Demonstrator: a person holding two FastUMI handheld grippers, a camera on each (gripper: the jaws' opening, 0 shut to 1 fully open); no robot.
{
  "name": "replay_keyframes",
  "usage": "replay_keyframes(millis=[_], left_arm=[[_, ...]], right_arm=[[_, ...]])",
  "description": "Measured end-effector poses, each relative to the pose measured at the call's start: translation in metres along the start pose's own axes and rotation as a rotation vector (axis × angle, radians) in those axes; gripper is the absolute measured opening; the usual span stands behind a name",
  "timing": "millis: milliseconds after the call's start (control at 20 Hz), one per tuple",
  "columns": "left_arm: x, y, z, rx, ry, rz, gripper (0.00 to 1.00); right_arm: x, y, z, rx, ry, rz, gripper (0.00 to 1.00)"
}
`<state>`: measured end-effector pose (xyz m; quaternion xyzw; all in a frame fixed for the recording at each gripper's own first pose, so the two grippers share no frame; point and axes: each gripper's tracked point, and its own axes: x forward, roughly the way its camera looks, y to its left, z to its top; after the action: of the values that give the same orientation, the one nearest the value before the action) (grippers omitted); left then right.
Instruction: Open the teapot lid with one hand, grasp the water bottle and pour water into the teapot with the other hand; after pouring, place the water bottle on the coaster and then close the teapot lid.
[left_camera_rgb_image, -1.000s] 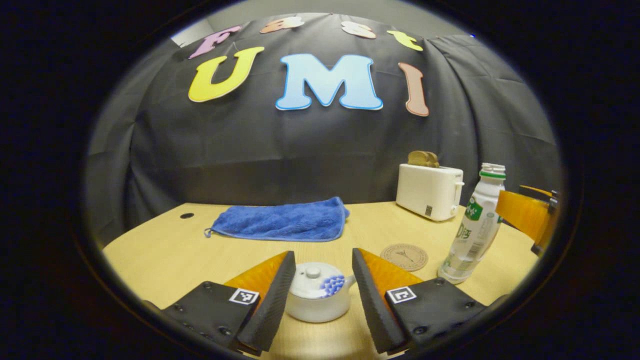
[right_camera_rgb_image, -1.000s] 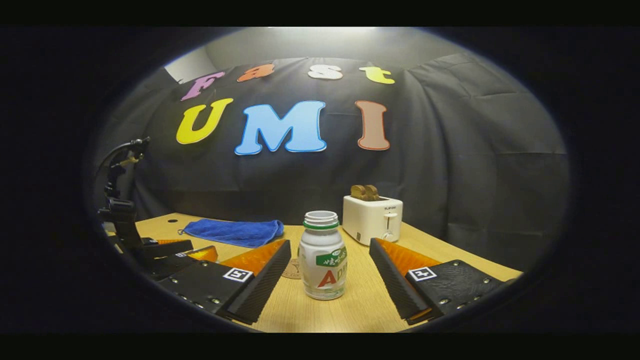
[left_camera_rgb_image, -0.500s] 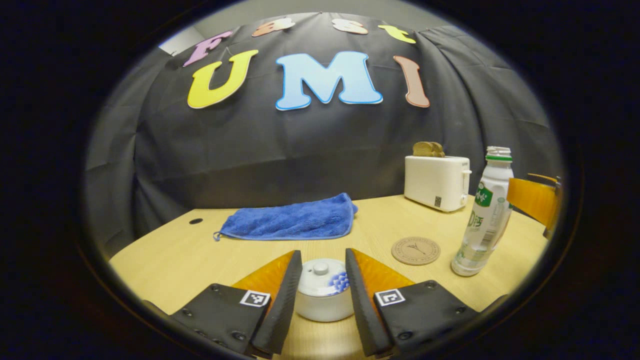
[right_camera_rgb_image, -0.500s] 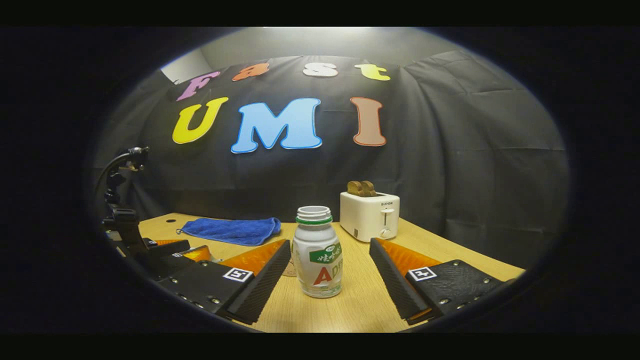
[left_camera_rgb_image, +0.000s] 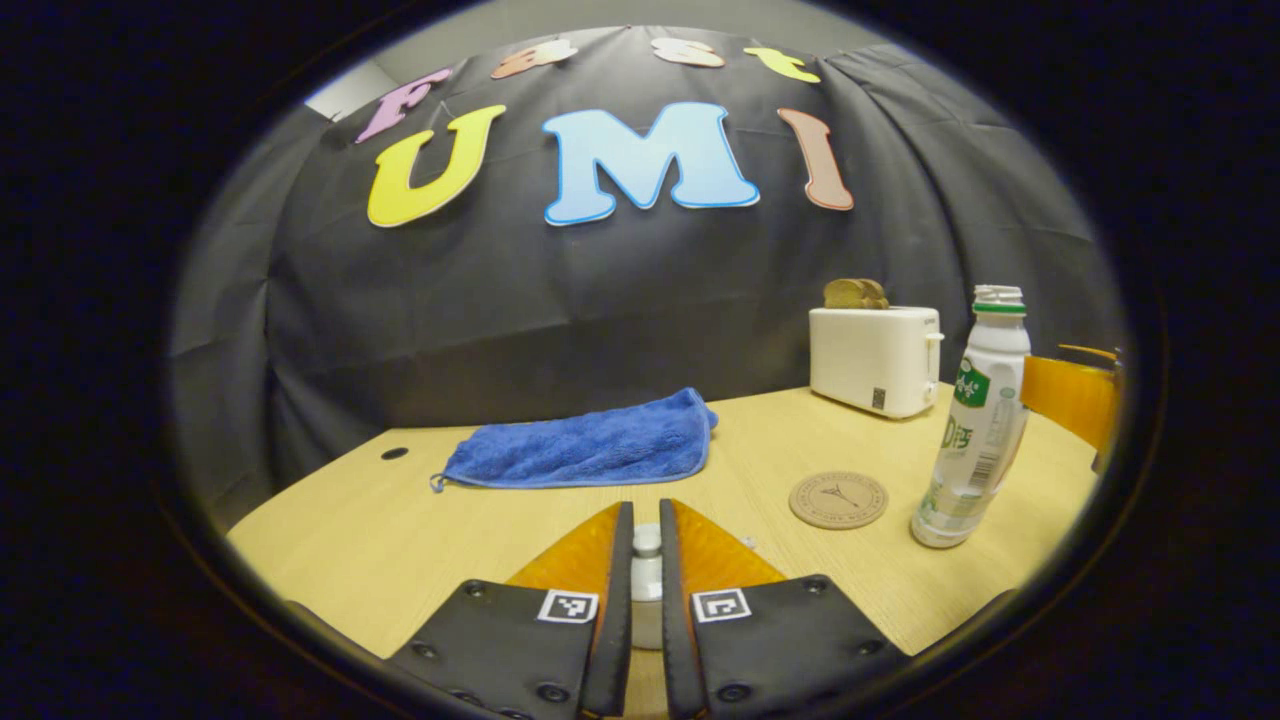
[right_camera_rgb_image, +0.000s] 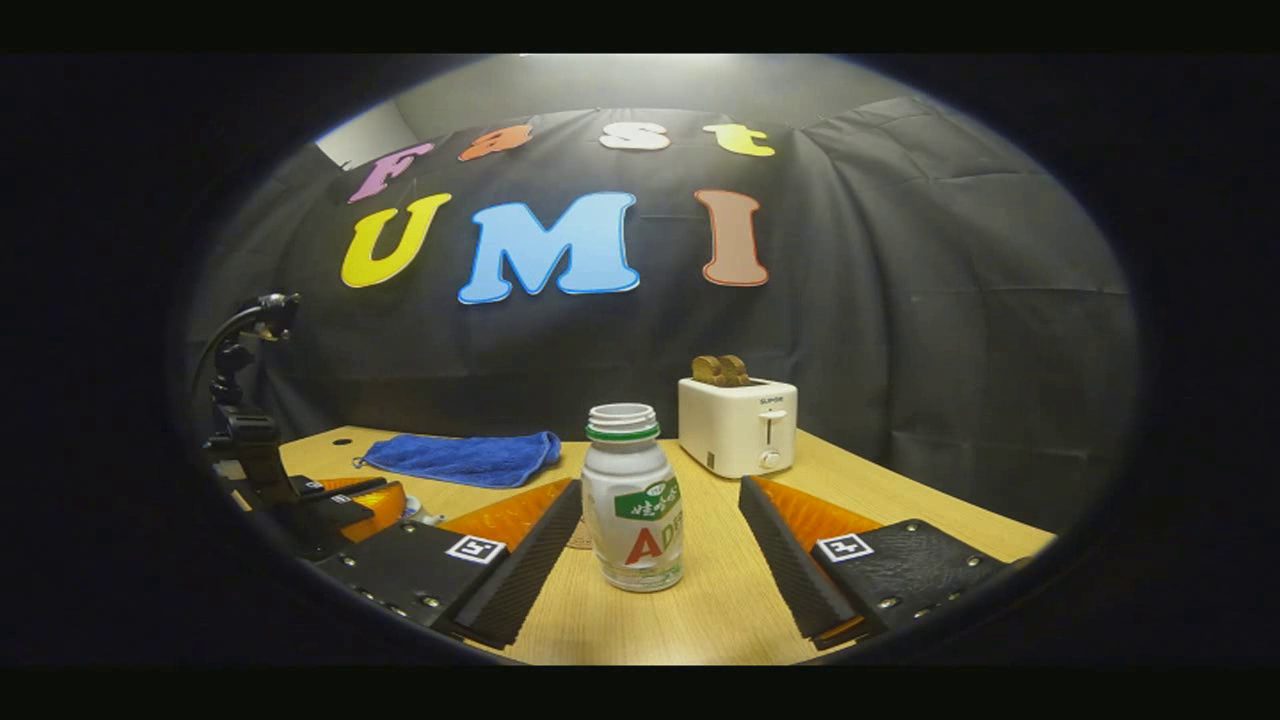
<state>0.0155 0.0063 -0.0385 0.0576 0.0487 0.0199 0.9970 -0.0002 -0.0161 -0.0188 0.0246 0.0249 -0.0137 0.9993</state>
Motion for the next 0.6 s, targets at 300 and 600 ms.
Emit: replay_keyframes(millis=[300, 600], left_arm=[[-0.0003, 0.0004, 0.0013, -0.017, -0.003, -0.012, 0.13], [-0.0023, 0.002, 0.0074, -0.048, -0.021, -0.028, 0.1]], right_arm=[[-0.0006, 0.0001, -0.0033, -0.006, 0.008, 0.003, 0.97], [0.0003, -0.0016, -0.0072, -0.009, 0.019, 0.002, 0.97]])
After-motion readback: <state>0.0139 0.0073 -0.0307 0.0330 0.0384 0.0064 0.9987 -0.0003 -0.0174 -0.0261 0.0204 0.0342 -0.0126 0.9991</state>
